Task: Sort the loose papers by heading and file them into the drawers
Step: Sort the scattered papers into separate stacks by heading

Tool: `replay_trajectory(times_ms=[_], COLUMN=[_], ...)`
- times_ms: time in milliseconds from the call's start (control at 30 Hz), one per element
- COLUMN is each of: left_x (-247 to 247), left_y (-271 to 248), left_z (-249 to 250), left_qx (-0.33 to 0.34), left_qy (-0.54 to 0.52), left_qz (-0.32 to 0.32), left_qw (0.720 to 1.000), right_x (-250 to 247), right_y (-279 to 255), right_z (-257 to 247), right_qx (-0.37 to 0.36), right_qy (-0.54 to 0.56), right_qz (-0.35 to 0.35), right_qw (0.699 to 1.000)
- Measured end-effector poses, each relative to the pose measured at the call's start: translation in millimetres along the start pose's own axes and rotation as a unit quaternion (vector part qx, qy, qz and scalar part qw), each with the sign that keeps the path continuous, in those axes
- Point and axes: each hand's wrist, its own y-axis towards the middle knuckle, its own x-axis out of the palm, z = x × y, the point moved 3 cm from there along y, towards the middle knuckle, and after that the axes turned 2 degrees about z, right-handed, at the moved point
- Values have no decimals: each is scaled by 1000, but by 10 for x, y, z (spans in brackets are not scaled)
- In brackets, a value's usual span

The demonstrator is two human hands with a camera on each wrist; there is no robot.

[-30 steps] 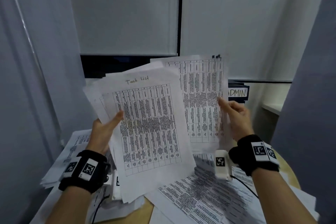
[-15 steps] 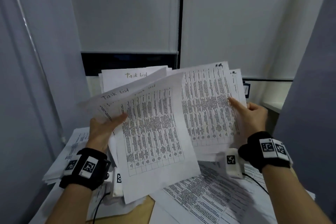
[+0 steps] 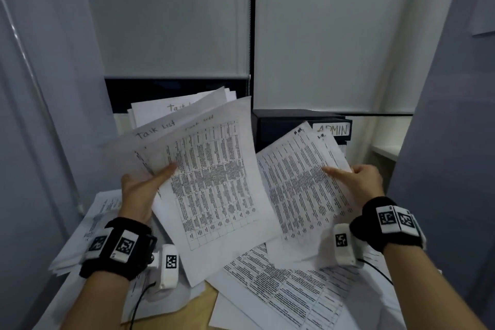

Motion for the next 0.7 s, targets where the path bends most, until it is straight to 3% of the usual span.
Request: replay_trajectory(times_ms=[67, 133, 233, 267, 367, 467, 567, 700], left_x=[56, 140, 299, 364, 579, 830, 1000, 1111], left_y=[-16, -88, -208, -266, -423, -565, -663, -767], left_z=[11, 52, 153, 189, 239, 308, 329, 418], left_qx=[-5, -9, 1, 4, 16, 37, 57, 209], left_qy=[7, 13, 47, 55, 63, 36, 55, 96], left_qz=[-10, -19, -18, -19, -36, -78, -105, -126], left_qw=[1000, 1000, 999, 998, 997, 996, 991, 965], right_x=[3, 28, 123, 166, 320, 457, 506, 532], right_y=[22, 43, 84, 99, -8, -239, -324, -360], right_z=[102, 195, 170, 123, -193, -562, -790, -859], right_qx=[65, 100, 54, 16, -69, -134, -153, -159], right_qy=[-135, -273, -380, -364, -145, 9, 115, 157], right_qz=[-54, -103, -129, -134, -210, -306, -245, -206], right_qw=[987, 951, 914, 921, 964, 942, 951, 953])
